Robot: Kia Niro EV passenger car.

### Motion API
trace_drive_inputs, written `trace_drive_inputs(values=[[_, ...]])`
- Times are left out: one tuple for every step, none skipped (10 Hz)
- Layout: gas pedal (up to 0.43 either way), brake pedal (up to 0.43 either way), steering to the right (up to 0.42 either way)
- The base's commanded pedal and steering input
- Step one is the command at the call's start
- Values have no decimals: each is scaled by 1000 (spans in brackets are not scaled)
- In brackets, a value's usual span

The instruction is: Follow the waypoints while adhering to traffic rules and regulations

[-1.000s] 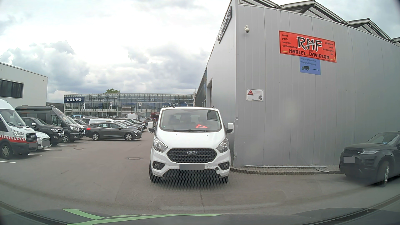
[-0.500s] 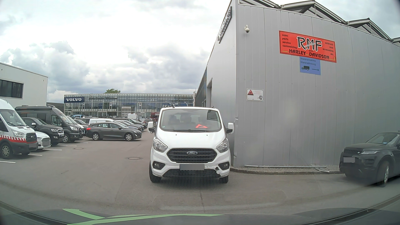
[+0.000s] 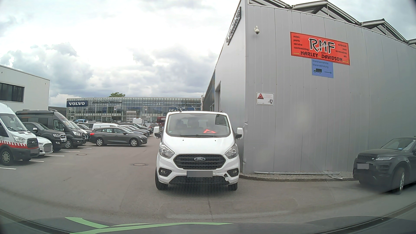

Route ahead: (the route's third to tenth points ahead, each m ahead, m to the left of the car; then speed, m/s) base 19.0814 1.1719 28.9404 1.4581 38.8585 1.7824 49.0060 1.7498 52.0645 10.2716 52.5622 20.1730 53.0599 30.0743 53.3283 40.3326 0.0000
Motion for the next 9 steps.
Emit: trace_drive_inputs(values=[[0,360,5],[0,360,6],[0,360,6],[0,360,5],[0,360,6],[0,360,6],[0,354,5],[0,360,5],[0,360,6]])
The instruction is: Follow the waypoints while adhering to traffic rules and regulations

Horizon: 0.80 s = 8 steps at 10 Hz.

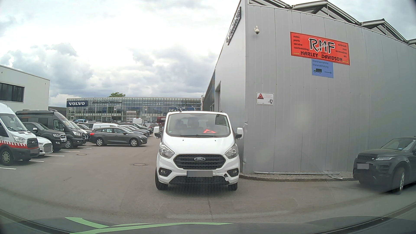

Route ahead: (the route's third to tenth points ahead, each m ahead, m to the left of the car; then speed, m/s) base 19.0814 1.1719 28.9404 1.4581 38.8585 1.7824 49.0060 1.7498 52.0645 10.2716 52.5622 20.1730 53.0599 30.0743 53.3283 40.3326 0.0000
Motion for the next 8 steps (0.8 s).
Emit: trace_drive_inputs(values=[[0,360,6],[0,360,5],[0,360,5],[0,360,6],[0,360,6],[0,360,6],[0,360,6],[0,360,6]])
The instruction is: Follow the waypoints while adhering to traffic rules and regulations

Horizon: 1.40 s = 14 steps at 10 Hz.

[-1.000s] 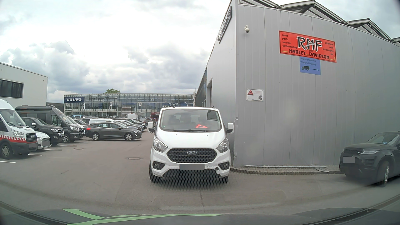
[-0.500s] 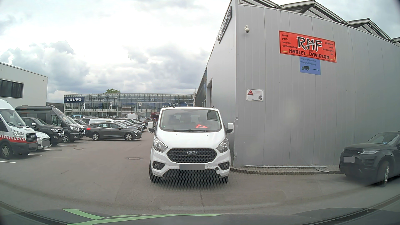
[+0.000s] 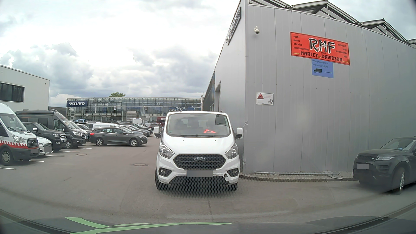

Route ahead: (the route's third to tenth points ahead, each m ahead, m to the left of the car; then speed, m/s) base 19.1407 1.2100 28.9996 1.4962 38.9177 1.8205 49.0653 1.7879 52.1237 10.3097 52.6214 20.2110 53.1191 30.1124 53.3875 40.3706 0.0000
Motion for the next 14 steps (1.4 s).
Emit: trace_drive_inputs(values=[[0,360,6],[0,360,5],[0,360,6],[0,360,6],[0,360,6],[0,360,6],[0,360,6],[0,360,5],[0,360,6],[0,360,5],[0,360,6],[0,360,6],[0,360,6],[0,360,6]])
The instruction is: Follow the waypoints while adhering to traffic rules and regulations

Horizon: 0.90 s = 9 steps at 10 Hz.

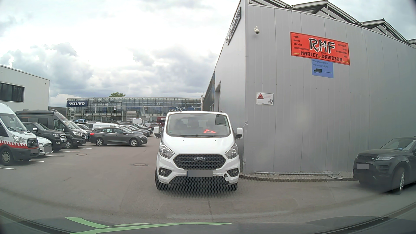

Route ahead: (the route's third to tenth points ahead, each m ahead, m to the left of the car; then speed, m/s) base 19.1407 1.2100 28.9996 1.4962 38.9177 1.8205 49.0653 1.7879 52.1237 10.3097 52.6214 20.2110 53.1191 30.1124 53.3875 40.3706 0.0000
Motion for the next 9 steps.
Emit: trace_drive_inputs(values=[[0,360,6],[0,360,6],[0,360,5],[0,360,6],[0,360,6],[0,360,6],[0,360,6],[0,360,6],[0,360,6]])
